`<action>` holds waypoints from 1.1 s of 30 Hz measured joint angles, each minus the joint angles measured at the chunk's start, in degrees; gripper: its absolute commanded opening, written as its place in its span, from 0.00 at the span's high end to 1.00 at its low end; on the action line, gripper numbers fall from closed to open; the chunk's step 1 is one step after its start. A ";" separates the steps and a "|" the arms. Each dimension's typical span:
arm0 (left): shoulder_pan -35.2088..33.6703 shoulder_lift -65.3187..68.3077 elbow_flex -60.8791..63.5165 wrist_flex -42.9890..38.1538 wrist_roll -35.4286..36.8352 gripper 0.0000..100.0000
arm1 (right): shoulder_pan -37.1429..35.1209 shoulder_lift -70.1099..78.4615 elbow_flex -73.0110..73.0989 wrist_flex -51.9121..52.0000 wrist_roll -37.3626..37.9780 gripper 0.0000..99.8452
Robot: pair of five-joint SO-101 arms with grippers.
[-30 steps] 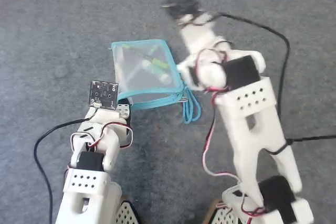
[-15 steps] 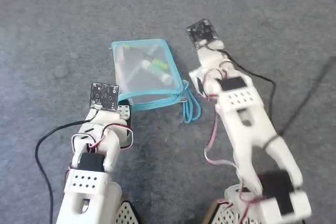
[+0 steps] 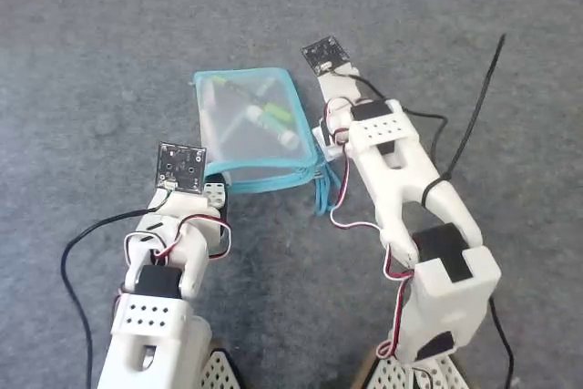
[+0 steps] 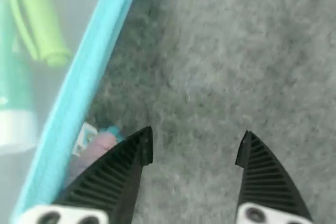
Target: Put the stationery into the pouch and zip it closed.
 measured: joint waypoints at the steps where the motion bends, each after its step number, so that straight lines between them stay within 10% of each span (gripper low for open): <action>1: 0.00 0.00 0.00 0.00 0.00 0.99 | -0.26 -1.49 2.02 0.00 0.35 0.73; 19: -0.09 0.00 0.00 0.00 -0.09 0.99 | -8.97 -64.88 32.79 13.89 4.92 0.74; 33: -0.09 0.00 0.00 0.00 -0.09 0.99 | -9.23 -51.60 33.49 10.55 18.90 0.73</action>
